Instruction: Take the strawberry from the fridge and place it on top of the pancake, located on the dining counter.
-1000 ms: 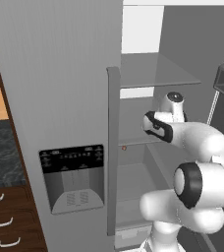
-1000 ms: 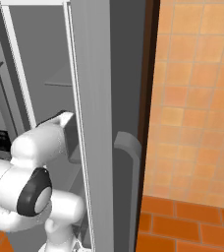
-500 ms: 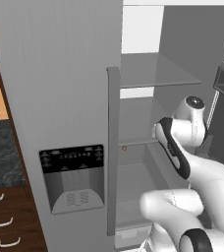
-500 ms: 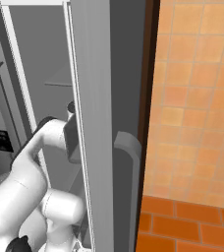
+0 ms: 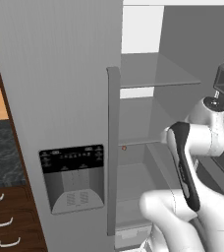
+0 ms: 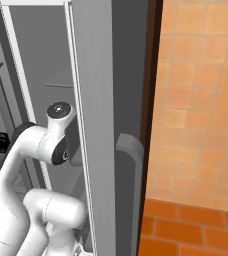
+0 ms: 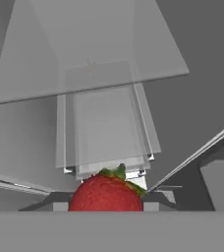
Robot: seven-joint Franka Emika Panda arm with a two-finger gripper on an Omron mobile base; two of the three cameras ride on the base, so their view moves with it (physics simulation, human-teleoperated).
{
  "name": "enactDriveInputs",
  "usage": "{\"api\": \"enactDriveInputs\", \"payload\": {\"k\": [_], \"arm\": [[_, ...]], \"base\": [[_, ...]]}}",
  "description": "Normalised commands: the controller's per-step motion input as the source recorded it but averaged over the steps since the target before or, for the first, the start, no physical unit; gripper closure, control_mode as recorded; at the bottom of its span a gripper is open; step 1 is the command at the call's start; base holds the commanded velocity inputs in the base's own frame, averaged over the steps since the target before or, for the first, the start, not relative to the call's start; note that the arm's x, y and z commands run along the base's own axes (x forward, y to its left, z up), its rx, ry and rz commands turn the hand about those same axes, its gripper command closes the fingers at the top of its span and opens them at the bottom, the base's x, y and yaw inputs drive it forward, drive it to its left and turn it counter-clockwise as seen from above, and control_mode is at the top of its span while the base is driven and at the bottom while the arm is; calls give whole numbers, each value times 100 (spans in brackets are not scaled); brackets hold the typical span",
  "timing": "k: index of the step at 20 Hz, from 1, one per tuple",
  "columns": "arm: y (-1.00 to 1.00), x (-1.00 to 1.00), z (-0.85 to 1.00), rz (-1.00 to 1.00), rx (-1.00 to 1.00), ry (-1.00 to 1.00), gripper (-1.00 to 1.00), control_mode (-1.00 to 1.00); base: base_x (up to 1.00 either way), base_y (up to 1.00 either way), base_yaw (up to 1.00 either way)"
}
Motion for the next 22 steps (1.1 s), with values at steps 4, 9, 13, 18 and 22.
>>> {"api": "enactDriveInputs", "payload": {"k": [4, 9, 13, 18, 22], "arm": [[1, -79, 59, 0, 0, 9, 100, -100], [8, -63, 42, 0, 0, 10, 100, -100], [17, -55, 13, 0, 0, 6, 100, -100], [22, -18, 0, 0, -1, 8, 100, -100], [0, -7, -2, 0, 0, 0, 100, -100]], "base": [[0, 0, 0], [0, 0, 0], [0, 0, 0], [0, 0, 0], [0, 0, 0]]}}
